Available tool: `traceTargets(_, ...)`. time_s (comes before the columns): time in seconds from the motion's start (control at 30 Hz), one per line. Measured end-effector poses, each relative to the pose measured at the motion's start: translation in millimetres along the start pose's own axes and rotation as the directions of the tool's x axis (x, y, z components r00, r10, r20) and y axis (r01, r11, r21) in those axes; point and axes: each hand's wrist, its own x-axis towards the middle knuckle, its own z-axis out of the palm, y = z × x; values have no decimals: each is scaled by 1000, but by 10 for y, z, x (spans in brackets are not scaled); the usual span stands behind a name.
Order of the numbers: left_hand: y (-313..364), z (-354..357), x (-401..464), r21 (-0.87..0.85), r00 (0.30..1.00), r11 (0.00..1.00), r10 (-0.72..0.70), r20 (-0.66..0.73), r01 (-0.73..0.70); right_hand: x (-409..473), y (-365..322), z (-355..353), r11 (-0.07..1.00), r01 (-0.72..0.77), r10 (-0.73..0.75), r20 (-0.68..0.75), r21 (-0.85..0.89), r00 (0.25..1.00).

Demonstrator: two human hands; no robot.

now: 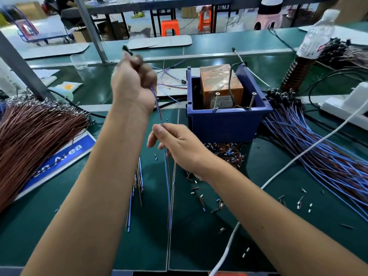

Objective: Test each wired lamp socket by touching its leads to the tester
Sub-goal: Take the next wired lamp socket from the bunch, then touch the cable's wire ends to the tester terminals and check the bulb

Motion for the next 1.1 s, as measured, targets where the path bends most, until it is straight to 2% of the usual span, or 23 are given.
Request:
traceTargets(0.03,52,66,-32,-84,1000,996,4,20,-2,-22,-38,-16,996,-9,11,-22,90,1000)
traceTargets(0.1,85,125,-146,-81,997,996,-30,64,35,-51,-125,-92,973,-21,32,-46,228,998)
traceTargets(0.17,8,104,-280,-59,977,986,-148,152,159,-57,-193,-235,976,1,14,-67,218,998)
traceTargets(0.23,-51,36,-357,-177,957,956,-195,214,234,-98,-217,-439,987,10,-4,-38,160,999)
traceTargets(0.3,5,-71,-333,-301,976,939,-116,183,168,-196,-189,-662,986,5,-5,3,164,1000)
traceTargets(0.37,96,-172,-294,-341,992,939,-13,128,56,-331,-101,-903,983,6,-6,0,185,1000)
traceTargets(0.43,132,-246,-289,-232,993,971,85,84,-63,-450,35,-1120,994,4,1,-42,105,999)
traceTargets(0.5,70,-284,-335,42,976,978,200,84,-204,-541,189,-1274,1000,-13,15,-90,19,996)
traceTargets(0.57,-120,-293,-445,348,927,862,316,201,-369,-608,333,-1350,999,-9,14,-178,31,984)
traceTargets(0.63,-392,-276,-567,561,829,615,343,442,-554,-654,430,-1363,997,34,-13,-255,76,967)
traceTargets(0.7,-689,-301,-690,623,681,283,209,701,-729,-666,483,-1323,992,82,-51,-285,99,957)
traceTargets(0.73,-828,-336,-746,601,611,110,114,783,-791,-666,497,-1302,990,101,-68,-289,102,955)
traceTargets(0.77,-943,-375,-796,567,567,-28,28,824,-823,-669,501,-1282,987,122,-88,-291,102,953)
traceTargets(0.8,-1032,-412,-843,543,549,-110,-39,835,-833,-678,497,-1262,985,145,-111,-291,97,950)
traceTargets(0.83,-1098,-439,-884,540,554,-144,-88,828,-829,-687,489,-1242,983,163,-132,-292,85,947)
traceTargets(0.9,-1184,-469,-940,576,591,-137,-131,796,-806,-702,491,-1215,984,169,-141,-314,63,939)
traceTargets(0.97,-1208,-500,-939,607,618,-115,-136,774,-786,-696,515,-1194,987,145,-113,-354,65,929)
traceTargets(1.1,-1146,-602,-844,621,628,-98,-100,772,-778,-672,550,-1145,989,94,-38,-421,114,906)
